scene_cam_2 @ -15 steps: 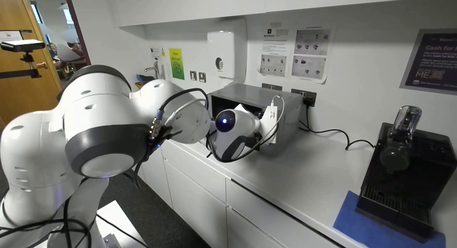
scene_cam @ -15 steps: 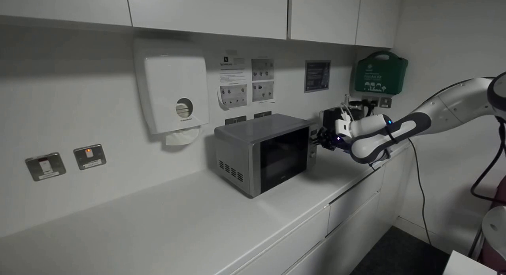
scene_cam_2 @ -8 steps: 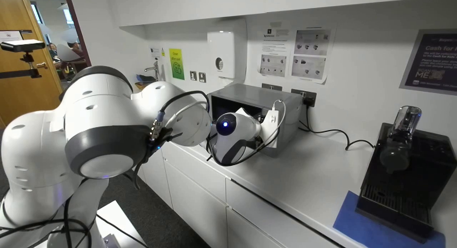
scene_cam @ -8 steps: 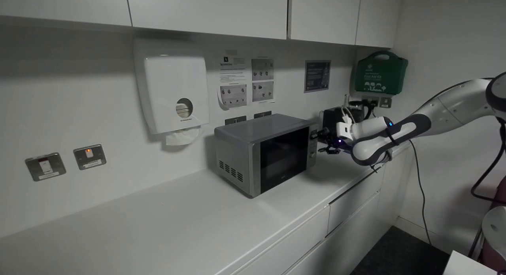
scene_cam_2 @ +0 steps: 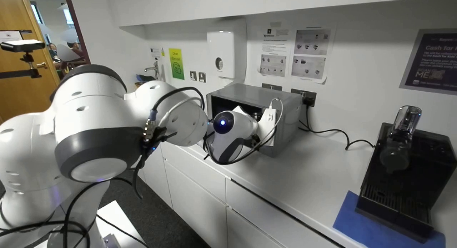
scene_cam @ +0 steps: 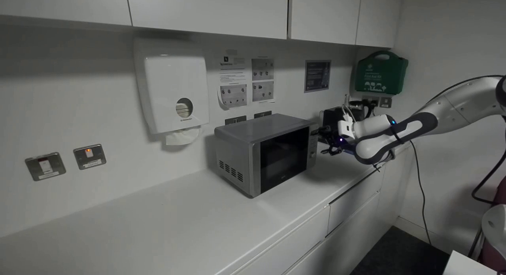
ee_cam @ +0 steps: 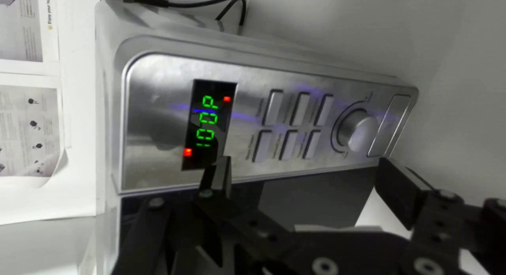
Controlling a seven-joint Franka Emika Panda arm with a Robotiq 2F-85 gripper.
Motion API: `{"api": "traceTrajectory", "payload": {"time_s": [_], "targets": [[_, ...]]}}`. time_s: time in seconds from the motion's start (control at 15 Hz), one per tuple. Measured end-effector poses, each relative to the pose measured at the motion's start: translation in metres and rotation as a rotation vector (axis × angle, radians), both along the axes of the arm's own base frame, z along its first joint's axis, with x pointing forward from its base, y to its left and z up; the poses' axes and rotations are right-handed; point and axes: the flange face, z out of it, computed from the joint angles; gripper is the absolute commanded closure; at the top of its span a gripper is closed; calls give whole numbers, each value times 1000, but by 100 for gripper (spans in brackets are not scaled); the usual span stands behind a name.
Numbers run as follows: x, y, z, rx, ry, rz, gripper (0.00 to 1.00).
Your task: Press a button on the top right side of the microwave
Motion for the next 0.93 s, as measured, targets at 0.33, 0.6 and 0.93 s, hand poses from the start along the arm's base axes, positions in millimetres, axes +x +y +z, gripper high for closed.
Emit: {"api": "traceTrajectory", "payload": {"time_s": [0.33,0.6,0.93], "targets": [[-23,34,52,51,40,74,0],[-48,56,74,80,248,68,0],[-72,77,84,69,545,-14,0]]}}
